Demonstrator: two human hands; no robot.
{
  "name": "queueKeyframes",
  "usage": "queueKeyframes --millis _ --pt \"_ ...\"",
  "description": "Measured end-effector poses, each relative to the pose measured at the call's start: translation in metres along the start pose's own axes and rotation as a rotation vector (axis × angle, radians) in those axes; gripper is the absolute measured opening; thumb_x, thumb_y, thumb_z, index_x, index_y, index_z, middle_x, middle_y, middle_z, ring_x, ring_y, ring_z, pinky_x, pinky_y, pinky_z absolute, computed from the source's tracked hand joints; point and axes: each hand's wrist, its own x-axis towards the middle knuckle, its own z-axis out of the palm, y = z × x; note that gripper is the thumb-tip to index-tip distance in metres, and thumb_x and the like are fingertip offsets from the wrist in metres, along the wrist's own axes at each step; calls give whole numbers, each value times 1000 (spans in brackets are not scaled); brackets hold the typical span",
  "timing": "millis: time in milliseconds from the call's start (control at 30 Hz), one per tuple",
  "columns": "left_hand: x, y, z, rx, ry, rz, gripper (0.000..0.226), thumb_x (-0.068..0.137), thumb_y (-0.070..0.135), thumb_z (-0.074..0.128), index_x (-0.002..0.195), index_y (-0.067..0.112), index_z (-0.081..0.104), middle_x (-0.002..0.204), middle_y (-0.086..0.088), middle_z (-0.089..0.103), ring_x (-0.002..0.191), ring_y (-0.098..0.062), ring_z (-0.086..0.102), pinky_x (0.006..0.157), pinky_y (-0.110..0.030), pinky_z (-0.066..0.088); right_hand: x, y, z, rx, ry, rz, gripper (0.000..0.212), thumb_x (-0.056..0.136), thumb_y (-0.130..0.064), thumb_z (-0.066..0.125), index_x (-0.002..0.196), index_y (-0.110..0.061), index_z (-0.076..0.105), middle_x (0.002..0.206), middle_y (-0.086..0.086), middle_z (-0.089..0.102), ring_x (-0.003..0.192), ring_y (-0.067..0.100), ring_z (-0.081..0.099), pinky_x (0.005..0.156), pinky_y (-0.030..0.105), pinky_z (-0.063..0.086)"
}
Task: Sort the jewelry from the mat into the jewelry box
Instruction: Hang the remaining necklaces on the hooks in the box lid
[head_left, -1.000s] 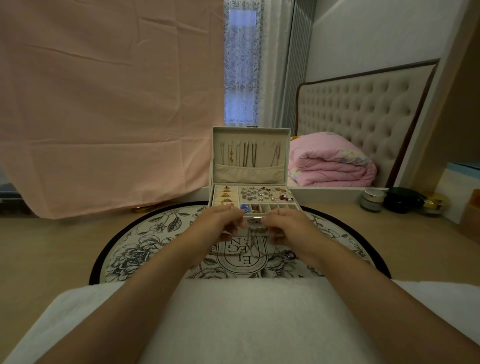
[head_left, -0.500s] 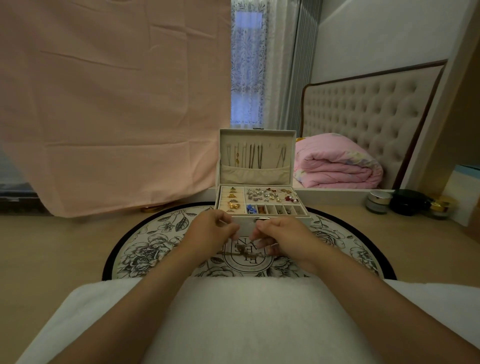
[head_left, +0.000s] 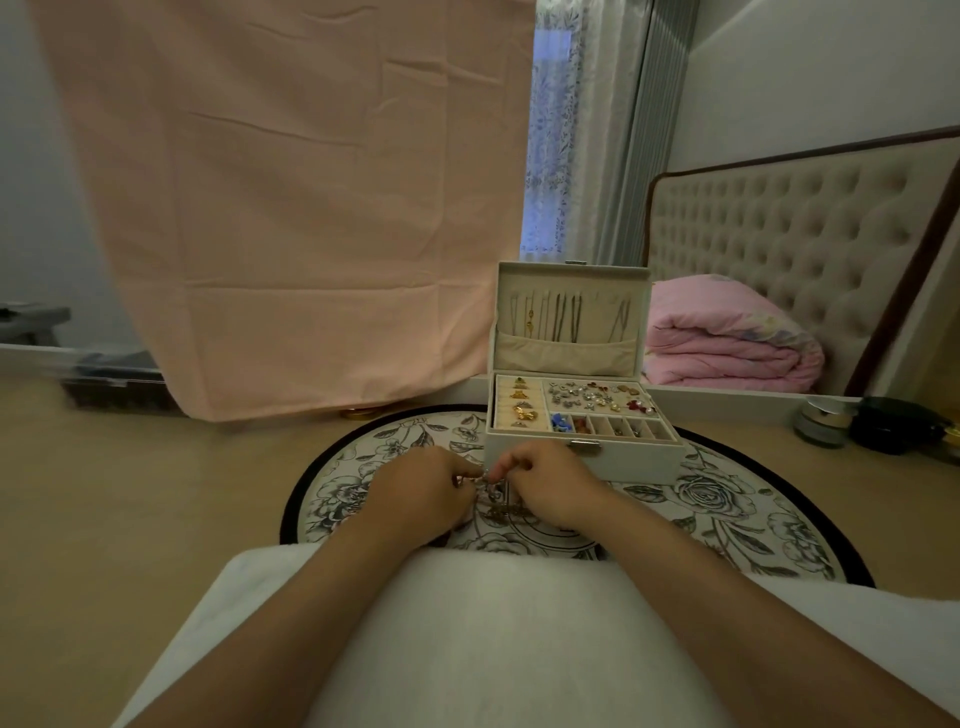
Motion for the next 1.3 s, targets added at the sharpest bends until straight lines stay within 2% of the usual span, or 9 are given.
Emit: queueKeyframes --millis 133,433,533,633,767,1000,1100,1233,1300 --pt "5 -6 2 169 -15 65 29 96 44 52 123 50 63 107 11 72 95 -12 65 69 -24 44 4 -1 7 -142 -33 -11 29 97 -10 54 100 -28 77 110 -2 71 96 11 63 86 24 51" --pt "14 -17 12 169 43 192 25 96 43 56 110 28 70 112 6 55 105 -13 51 80 -33 48 3 6 6 -264 -24 -126 20 93 -22 66 108 -29 78 108 -7 74 97 8 65 93 32 55" --pt "13 -16 11 -231 24 121 16 99 36 53 91 28 65 96 6 60 87 -11 55 81 -35 50 1 8 3 -254 -50 -153 21 93 -23 66 109 -30 77 109 -9 74 98 7 64 94 34 55" --pt "11 -6 7 -626 -30 -8 21 102 28 50 84 23 61 79 4 64 70 -11 54 68 -27 47 -2 9 1 -265 -74 -161 23 92 -23 65 107 -35 77 104 -15 72 95 5 63 92 33 55" --pt "8 -1 6 -796 -57 -71 22 103 23 47 90 13 62 76 3 70 66 -10 55 61 -17 46 -6 11 -3 -272 -101 -168 23 90 -24 62 101 -36 78 103 -16 71 95 5 63 91 34 55" --pt "11 -6 -3 -1431 133 -380 26 106 17 40 100 1 59 95 -14 70 91 -24 71 84 -39 59 -12 21 -14 -214 -111 -188 37 88 -20 72 124 -26 64 98 -11 64 80 1 58 72 14 46" --pt "12 -9 -6 -1709 172 -455 23 107 17 36 94 6 50 72 -11 57 65 -27 66 74 -45 61 -12 22 -21 -269 -100 -160 13 91 -25 72 103 -26 76 95 -13 70 86 0 63 81 19 52" --pt "15 -14 -3 -1455 203 -440 25 105 20 35 83 15 43 63 -1 38 47 -12 33 45 -25 34 -14 23 -23 -314 -85 -152 10 98 -24 61 93 -26 68 94 -10 66 86 4 61 78 23 51" --pt "14 -17 0 -1207 251 -365 26 104 20 36 80 15 44 64 0 40 49 -11 31 45 -25 27 -14 25 -24 -316 -60 -148 14 101 -24 54 91 -24 63 95 -7 63 86 9 59 79 27 51"
